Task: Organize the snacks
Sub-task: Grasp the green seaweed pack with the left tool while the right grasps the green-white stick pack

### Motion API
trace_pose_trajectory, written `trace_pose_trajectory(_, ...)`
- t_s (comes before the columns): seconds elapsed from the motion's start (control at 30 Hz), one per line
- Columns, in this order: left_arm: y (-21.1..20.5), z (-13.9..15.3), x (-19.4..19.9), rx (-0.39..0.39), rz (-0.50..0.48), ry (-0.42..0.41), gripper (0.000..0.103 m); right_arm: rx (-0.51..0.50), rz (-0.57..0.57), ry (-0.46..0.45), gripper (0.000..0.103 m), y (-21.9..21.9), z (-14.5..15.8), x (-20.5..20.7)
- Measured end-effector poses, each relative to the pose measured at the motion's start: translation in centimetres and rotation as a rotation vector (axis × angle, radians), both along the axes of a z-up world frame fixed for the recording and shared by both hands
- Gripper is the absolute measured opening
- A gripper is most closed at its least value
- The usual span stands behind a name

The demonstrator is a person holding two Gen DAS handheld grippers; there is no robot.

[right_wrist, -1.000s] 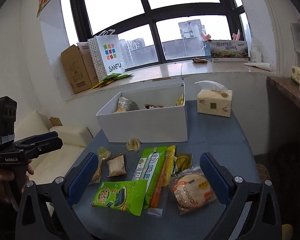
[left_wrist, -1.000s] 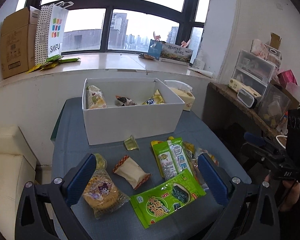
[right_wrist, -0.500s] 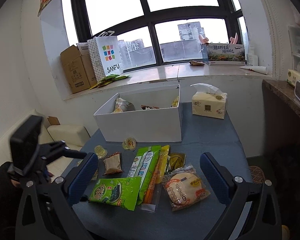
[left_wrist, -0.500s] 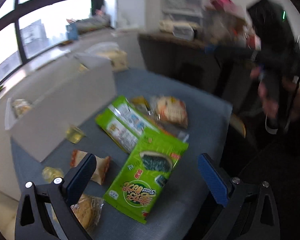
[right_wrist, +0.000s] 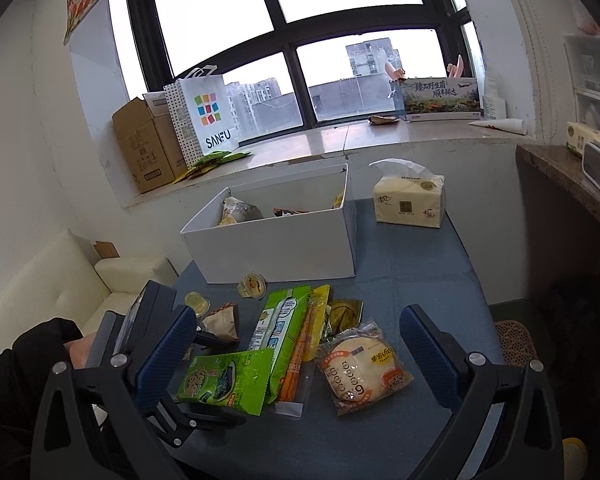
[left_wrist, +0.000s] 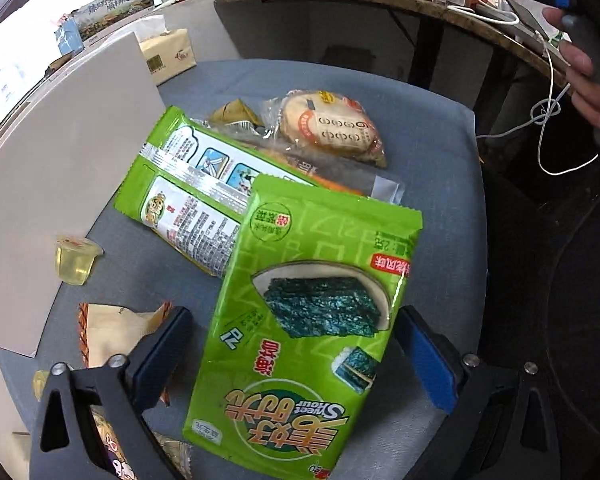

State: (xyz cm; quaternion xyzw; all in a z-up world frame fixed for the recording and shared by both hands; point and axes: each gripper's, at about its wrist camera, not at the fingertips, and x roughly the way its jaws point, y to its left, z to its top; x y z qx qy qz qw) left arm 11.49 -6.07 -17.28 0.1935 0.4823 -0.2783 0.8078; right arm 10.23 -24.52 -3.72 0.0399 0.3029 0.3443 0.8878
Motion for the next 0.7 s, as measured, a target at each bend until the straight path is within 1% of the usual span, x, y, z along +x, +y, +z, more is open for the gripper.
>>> trace_pose_trajectory(0.03, -0.1, -0.1, -0.1, 0.012, 0.005, 0.003, 0.072, 0.001, 0.0, 0.001, 0.103, -0.1, -0.1, 0.1)
trace_pose_trajectory(0.13, 0.3, 0.5, -0.7, -0.024, 0.037, 0.001, 0.068, -0.002, -0.014, 0.016, 0.103, -0.2, -0.5, 0.3)
trace_pose_trajectory(0.17, 0.5, 0.9, -1.1, -0.042, 0.055, -0.017, 0.068, -0.001, -0.016, 0.02, 0.103, -0.2, -0.6, 0.4)
trace_pose_trajectory(0.23, 1.4, 1.8, -1.6, -0.103, 0.096, -0.022, 0.068, -0.005, -0.019, 0.026, 0.103, -0.2, -0.8, 0.4)
trace_pose_trajectory(0.27, 1.9, 2.4, -1.8, -0.129, 0.123, -0.038, 0.067, -0.013, -0.023, 0.029, 0.103, -0.1, -0.9, 0.5)
trace_pose_trajectory(0.33, 3.6, 4.1, -2.3, -0.218, 0.212, -0.066, 0.067, -0.031, -0.028, 0.027, 0.103, 0.2, -1.0, 0.5)
trace_pose_trajectory(0.37, 4.7, 5.2, -2.7, -0.27, 0.282, -0.087, 0.067, -0.037, -0.029, 0.027, 0.103, 0.3, -1.1, 0.5)
trace_pose_trajectory(0.43, 6.7, 6.5, -3.0, -0.335, 0.426, -0.098, 0.067, -0.065, -0.037, 0.034, 0.103, 1.0, -1.5, 0.7)
trace_pose_trajectory(0.5, 8.3, 7.8, -4.1, -0.377, 0.582, -0.118, 0.067, -0.102, -0.032, 0.039, 0.103, 2.0, -1.9, 0.8)
trace_pose_trajectory(0.57, 8.9, 8.8, -5.6, -0.407, 0.652, -0.155, 0.068, -0.151, -0.03, 0.02, 0.103, 3.2, -2.2, 0.6)
trace_pose_trajectory(0.6, 9.1, 9.2, -6.2, -0.415, 0.674, -0.171, 0.068, -0.19, -0.031, 0.011, 0.103, 4.1, -2.5, 0.4)
trace_pose_trajectory(0.7, 10.0, 10.3, -7.9, -0.459, 0.739, -0.212, 0.068, -0.26, -0.009, -0.002, 0.103, 6.2, -3.1, 0.2)
